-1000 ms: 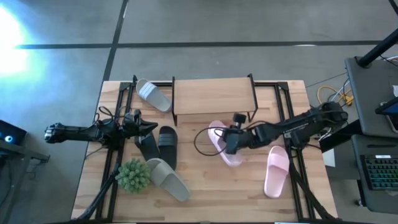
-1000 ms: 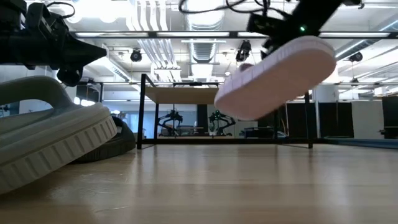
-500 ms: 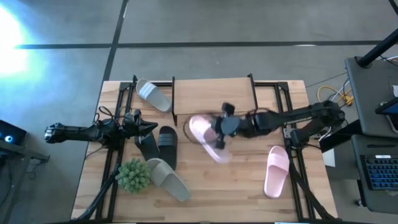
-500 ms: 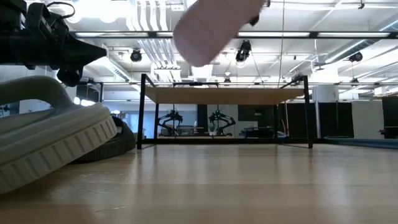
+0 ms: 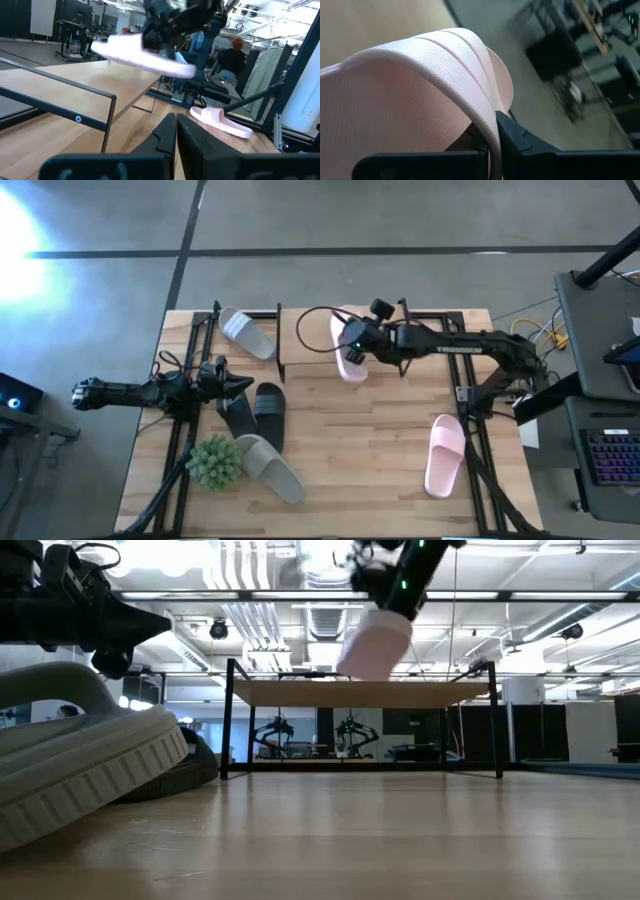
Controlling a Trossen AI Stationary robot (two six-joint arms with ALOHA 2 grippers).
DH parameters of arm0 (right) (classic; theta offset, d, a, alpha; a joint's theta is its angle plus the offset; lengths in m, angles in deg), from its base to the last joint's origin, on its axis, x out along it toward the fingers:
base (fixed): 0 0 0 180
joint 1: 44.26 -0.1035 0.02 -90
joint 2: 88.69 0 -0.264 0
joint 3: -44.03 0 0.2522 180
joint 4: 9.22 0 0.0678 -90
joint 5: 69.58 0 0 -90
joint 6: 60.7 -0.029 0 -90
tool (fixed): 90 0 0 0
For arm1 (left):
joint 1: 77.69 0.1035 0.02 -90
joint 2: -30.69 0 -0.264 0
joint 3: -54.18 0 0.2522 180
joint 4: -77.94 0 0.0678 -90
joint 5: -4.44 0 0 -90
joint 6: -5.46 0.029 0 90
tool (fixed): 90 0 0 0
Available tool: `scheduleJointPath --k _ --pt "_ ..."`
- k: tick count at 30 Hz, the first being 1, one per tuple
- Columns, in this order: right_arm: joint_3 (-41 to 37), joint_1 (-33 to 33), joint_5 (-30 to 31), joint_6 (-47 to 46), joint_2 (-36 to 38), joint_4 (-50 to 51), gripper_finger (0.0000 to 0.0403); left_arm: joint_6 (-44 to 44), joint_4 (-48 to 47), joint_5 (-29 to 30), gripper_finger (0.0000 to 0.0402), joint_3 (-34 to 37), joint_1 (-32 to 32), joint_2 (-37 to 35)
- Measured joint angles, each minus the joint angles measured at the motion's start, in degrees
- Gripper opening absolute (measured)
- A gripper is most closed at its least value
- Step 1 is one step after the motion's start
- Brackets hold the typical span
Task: Pick and place slides into the shelf
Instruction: Put the left pink slide under the shelf
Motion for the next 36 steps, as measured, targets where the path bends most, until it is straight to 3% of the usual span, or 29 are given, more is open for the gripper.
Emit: scheduleJointPath --k 14,21,26,33,36 --pt "-0.57 7.67 2.33 8.86 -2.17 -1.87 0.0013 -0.01 -0.08 0.0 0.0 0.0 -0.01 0.22" --pt "-0.76 8.11 0.82 9.65 -2.14 -1.93 0.0013 -0.01 0.0 0.02 0.0 0.0 -0.01 0.28" --pt "-0.79 4.85 -5.16 8.66 -0.15 -1.89 0.0013 -0.01 0.0 0.01 0.0 0.0 0.0 0.26" --pt "-0.79 -5.63 -10.91 8.07 5.81 0.26 0.0013 0.01 0.01 0.02 0.0 0.0 0.01 0.27" --pt "-0.77 -9.7 -17.18 4.7 7.55 4.27 0.0013 0.01 -0.02 0.0 0.0 0.0 0.01 0.28"
